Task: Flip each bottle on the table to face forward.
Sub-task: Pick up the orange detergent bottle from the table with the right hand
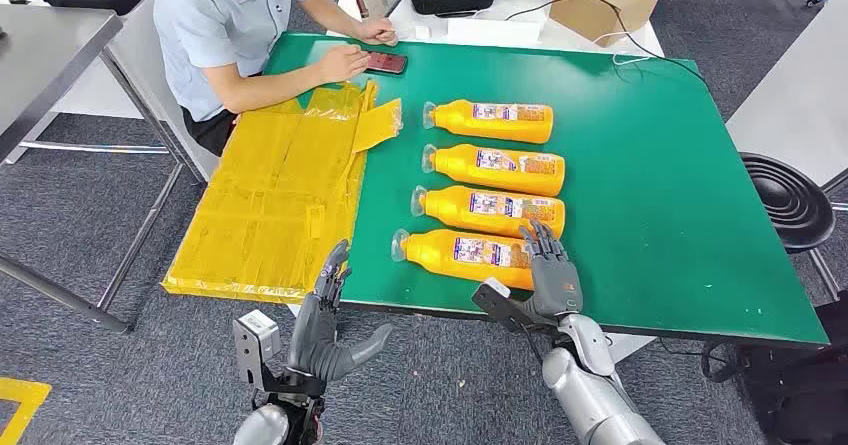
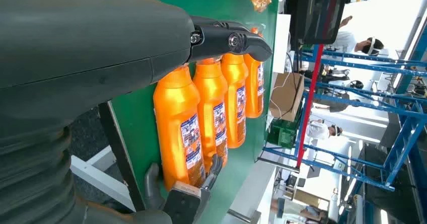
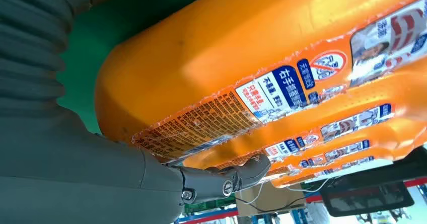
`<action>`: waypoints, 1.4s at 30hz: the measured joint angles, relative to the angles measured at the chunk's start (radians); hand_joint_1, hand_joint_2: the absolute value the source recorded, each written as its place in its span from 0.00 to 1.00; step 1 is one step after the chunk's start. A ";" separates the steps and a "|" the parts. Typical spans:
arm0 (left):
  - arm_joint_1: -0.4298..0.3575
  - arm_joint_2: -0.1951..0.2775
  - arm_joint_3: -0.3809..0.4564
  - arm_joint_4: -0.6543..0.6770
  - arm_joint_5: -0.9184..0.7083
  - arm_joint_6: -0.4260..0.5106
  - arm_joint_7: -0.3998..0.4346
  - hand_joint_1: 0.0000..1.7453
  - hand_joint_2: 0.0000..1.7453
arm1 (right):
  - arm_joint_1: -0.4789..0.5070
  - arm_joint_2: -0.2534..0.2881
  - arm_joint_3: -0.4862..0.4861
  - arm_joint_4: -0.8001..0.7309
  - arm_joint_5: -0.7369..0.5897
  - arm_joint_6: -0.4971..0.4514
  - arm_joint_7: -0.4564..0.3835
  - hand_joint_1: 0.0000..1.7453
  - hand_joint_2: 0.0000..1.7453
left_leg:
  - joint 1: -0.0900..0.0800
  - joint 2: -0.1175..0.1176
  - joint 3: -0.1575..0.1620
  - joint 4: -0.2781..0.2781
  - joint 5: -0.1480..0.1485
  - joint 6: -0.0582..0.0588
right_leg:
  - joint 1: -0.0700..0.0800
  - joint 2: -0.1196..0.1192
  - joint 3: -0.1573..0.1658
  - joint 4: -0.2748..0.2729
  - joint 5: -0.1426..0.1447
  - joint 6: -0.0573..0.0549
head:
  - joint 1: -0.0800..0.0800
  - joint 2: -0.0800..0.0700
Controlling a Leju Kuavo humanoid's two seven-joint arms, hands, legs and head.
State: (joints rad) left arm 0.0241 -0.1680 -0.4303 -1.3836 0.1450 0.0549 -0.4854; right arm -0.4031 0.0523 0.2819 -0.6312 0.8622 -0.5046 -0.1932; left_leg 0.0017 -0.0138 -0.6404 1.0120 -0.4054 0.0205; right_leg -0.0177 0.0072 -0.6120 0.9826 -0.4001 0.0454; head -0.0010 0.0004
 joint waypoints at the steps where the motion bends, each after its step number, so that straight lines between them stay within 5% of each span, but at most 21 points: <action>1: 0.000 -0.001 0.000 0.000 -0.001 -0.001 0.001 0.00 1.00 | -0.004 0.000 0.004 0.004 0.010 0.005 0.013 0.00 1.00 | 0.000 0.001 0.001 0.000 0.000 0.000 | 0.000 0.000 0.000 0.000 0.000 0.000 | 0.000 0.000; 2: -0.001 -0.001 0.001 0.000 -0.001 -0.001 0.001 0.00 1.00 | -0.009 0.000 0.008 0.009 0.019 0.011 0.026 0.03 1.00 | 0.000 0.001 0.001 0.000 0.000 0.000 | 0.000 0.001 0.001 0.000 0.000 0.000 | 0.000 0.000; 6: -0.007 -0.006 0.008 0.000 -0.010 -0.010 0.010 0.00 1.00 | -0.057 0.000 0.042 0.049 0.094 0.072 0.138 0.92 1.00 | 0.000 0.006 0.008 0.000 -0.003 -0.001 | 0.000 0.006 0.005 0.000 0.000 -0.001 | 0.000 0.000; 8: -0.010 -0.009 0.010 0.000 -0.013 -0.014 0.014 0.00 1.00 | -0.077 -0.002 0.056 0.068 0.119 0.095 0.168 0.99 1.00 | 0.000 0.006 0.012 0.000 -0.004 -0.001 | 0.000 0.006 0.008 -0.001 -0.001 -0.002 | 0.000 0.000; 18: -0.022 -0.015 0.026 0.006 -0.013 -0.032 0.019 0.00 1.00 | -0.146 -0.010 0.107 0.126 0.171 0.227 0.212 0.99 1.00 | 0.000 0.010 0.022 0.000 -0.004 -0.001 | 0.001 0.009 0.016 -0.001 0.001 -0.004 | 0.000 0.000; 26: -0.032 -0.022 0.035 0.013 -0.013 -0.037 0.020 0.00 1.00 | -0.158 -0.010 0.123 0.143 0.176 0.234 0.210 0.97 1.00 | 0.000 0.010 0.024 0.000 -0.005 -0.002 | 0.002 0.010 0.019 -0.001 0.001 -0.004 | 0.000 0.000; 28: -0.033 -0.022 0.037 0.015 -0.010 -0.037 0.020 0.00 1.00 | -0.158 -0.011 0.124 0.144 0.154 0.235 0.181 0.94 1.00 | 0.000 0.010 0.024 0.000 -0.005 -0.002 | 0.002 0.010 0.018 -0.001 0.001 -0.004 | 0.000 0.000; 34: -0.038 -0.034 0.058 0.023 0.044 -0.019 0.024 0.00 1.00 | -0.114 -0.009 0.080 0.132 -0.031 0.237 -0.090 0.92 1.00 | 0.001 0.010 0.024 0.000 -0.006 -0.002 | 0.003 0.010 0.019 -0.001 0.000 -0.004 | 0.000 0.000; 42: -0.041 -0.041 0.073 0.026 0.047 -0.016 0.025 0.00 1.00 | -0.095 -0.002 0.051 0.117 -0.044 0.236 -0.113 0.92 1.00 | 0.001 0.010 0.024 0.000 -0.006 -0.002 | 0.002 0.010 0.019 -0.001 -0.001 -0.004 | 0.000 0.000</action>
State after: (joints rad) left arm -0.0167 -0.2090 -0.3578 -1.3581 0.1915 0.0389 -0.4601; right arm -0.4979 0.0502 0.3333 -0.5141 0.8183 -0.2686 -0.3058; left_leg 0.0027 -0.0041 -0.6166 1.0117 -0.4114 0.0185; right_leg -0.0153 0.0168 -0.5932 0.9819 -0.4013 0.0416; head -0.0010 0.0004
